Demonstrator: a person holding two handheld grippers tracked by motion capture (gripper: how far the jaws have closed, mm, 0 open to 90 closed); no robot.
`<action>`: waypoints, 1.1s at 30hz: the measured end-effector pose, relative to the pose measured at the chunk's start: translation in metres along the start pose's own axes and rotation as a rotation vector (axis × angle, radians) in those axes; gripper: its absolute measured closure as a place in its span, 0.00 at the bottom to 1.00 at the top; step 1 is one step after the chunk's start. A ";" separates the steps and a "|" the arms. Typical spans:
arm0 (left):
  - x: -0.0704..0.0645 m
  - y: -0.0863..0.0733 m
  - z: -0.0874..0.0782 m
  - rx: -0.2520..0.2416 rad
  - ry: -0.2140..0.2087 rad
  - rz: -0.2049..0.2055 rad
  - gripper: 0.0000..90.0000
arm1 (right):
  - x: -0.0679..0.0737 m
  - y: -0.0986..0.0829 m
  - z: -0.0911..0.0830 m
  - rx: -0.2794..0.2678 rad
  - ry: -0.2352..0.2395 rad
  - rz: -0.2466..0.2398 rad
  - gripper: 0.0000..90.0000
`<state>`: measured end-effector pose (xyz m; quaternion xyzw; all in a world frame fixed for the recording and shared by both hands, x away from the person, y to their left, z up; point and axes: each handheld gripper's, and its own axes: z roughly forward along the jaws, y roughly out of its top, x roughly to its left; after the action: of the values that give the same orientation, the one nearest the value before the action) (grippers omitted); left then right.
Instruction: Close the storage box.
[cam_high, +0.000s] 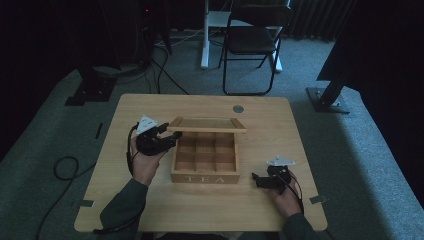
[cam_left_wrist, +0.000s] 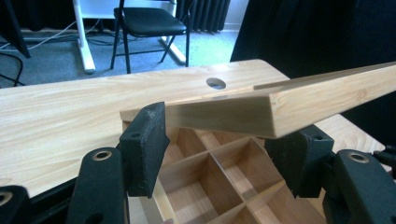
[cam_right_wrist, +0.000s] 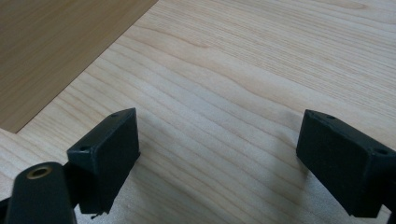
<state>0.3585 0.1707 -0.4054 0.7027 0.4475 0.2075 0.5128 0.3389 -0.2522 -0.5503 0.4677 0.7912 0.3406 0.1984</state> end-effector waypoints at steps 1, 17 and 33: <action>0.000 -0.001 0.000 0.003 -0.001 0.001 0.43 | 0.000 0.000 0.000 0.000 0.000 0.000 0.14; -0.003 -0.017 -0.004 0.035 -0.008 -0.013 0.41 | 0.000 0.000 0.000 0.001 0.001 0.000 0.14; -0.004 -0.026 -0.006 0.036 -0.013 -0.022 0.40 | 0.000 0.000 0.000 0.000 0.001 0.001 0.14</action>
<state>0.3411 0.1727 -0.4264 0.7083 0.4556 0.1891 0.5051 0.3388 -0.2523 -0.5503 0.4680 0.7911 0.3407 0.1977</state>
